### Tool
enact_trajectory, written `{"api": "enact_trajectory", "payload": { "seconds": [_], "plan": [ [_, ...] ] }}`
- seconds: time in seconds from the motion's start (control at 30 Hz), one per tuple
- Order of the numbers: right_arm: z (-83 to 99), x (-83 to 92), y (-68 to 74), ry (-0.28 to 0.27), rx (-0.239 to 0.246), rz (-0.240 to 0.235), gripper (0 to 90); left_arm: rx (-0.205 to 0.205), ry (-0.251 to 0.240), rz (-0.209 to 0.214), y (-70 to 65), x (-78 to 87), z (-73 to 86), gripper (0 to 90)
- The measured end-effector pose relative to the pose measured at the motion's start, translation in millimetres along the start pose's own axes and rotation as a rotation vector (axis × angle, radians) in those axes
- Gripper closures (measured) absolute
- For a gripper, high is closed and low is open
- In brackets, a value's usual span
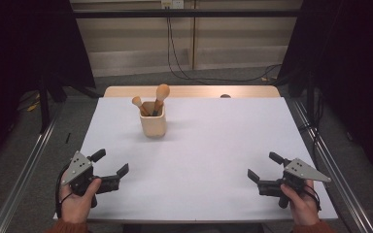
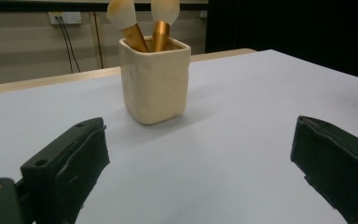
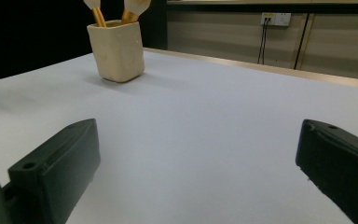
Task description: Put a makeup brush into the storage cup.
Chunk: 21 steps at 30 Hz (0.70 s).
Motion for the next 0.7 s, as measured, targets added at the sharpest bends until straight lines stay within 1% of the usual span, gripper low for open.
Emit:
{"api": "enact_trajectory", "payload": {
  "seconds": [0.07, 0.1, 0.17, 0.23, 0.33, 0.4, 0.47, 0.5, 0.53, 0.67, 0.7],
  "plan": [
    [0.2, 0.5, -0.4, 0.001, 0.005, 0.002, 0.0, 0.000, 0.002, -0.001, -1.5, 1.2, 2.7, 3.7],
    [0.2, 0.6, -0.5, 0.001, 0.004, 0.002, 0.0, -0.003, 0.007, 0.005, -2.3, 1.3, 3.0, 3.7],
    [-0.2, 0.3, -0.5, -0.001, -0.003, 0.003, 0.0, 0.000, -0.007, -0.005, -3.6, 1.5, 1.5, 3.7],
    [-0.3, -0.4, -0.4, 0.001, 0.001, 0.000, 0.0, 0.008, -0.009, 0.008, -3.9, 1.4, 1.4, 3.7],
    [-0.2, -1.1, -0.8, 0.001, 0.004, -0.004, 0.0, 0.000, -0.008, 0.011, -3.9, 2.3, 2.6, 3.7],
    [0.0, -1.3, -1.7, 0.004, -0.001, -0.005, 0.0, 0.014, -0.013, 0.008, -3.9, 2.4, 2.9, 3.6],
    [0.1, -1.1, -2.8, 0.001, 0.001, -0.004, 0.0, 0.004, -0.004, 0.013, -4.1, 1.9, 3.3, 3.6],
    [0.3, -0.9, -3.2, 0.002, 0.001, -0.003, 0.0, 0.009, -0.002, 0.017, -4.7, 0.8, 3.9, 3.6],
    [0.5, -0.7, -3.1, 0.002, -0.004, -0.002, 0.0, 0.004, 0.009, 0.016, -4.8, -0.1, 4.8, 3.6],
    [1.0, -0.3, -3.7, 0.004, -0.002, -0.003, 0.0, 0.002, 0.015, 0.021, -5.6, -2.3, 5.4, 3.6],
    [1.1, -0.6, -3.6, 0.006, -0.004, -0.004, 0.0, 0.003, 0.022, 0.029, -5.3, -3.4, 6.2, 3.6]
  ]
}}
Point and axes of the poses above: each handheld gripper's, and its own axes: x roughly backward along the jaws, z roughly out of its underside, y roughly to its left, the point moved 3 cm from there along -x, roughly forward along the jaws, and after that the axes turned 7 degrees about y, right-handed, at the moved point
